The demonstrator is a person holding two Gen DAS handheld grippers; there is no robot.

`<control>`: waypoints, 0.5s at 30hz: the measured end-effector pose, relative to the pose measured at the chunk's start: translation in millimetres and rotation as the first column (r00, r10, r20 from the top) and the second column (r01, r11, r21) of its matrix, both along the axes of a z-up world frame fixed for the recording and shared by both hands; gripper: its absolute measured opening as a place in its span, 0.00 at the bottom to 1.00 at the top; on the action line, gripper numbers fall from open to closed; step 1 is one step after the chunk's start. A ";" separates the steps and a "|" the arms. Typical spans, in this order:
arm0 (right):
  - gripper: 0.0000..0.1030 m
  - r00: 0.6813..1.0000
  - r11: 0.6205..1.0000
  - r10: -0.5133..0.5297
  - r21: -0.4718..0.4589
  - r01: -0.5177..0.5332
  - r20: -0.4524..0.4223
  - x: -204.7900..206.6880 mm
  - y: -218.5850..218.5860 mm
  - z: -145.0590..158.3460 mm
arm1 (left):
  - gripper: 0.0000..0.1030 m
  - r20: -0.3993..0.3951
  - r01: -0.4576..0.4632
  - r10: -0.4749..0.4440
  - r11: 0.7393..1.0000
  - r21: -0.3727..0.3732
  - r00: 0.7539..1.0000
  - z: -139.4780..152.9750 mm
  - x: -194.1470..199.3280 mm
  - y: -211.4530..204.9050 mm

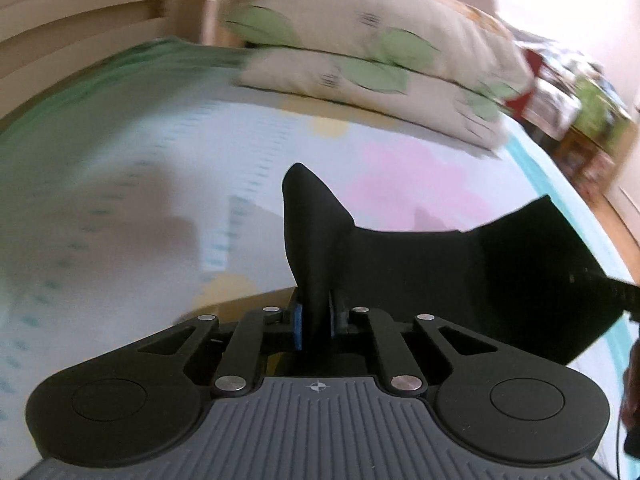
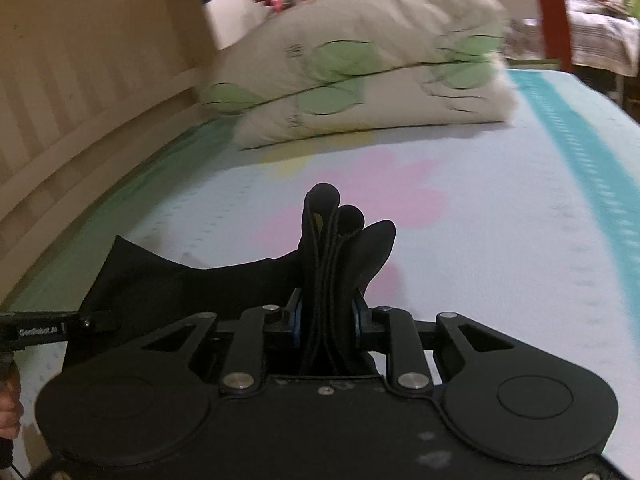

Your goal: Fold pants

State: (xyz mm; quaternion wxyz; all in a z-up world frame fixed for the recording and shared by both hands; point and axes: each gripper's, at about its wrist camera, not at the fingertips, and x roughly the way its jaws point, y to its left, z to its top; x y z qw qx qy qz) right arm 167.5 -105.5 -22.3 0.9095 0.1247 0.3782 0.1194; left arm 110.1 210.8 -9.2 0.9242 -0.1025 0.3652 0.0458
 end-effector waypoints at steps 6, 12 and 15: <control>0.23 0.998 0.995 0.064 0.072 -0.064 -0.005 34.4 60.8 -19.0 | 0.10 -0.053 -0.192 0.191 0.981 -0.019 0.980 -10.7 5.1 61.0; 0.38 0.995 1.000 -0.012 -0.026 0.010 -0.102 55.8 64.3 -57.3 | 0.41 -0.204 -0.275 0.269 0.961 -0.002 0.941 -53.1 19.0 78.8; 0.42 0.994 0.999 -0.007 -0.044 0.003 -0.106 49.9 52.4 -65.5 | 0.42 -0.196 -0.294 0.286 0.956 -0.015 0.938 -52.2 18.8 78.4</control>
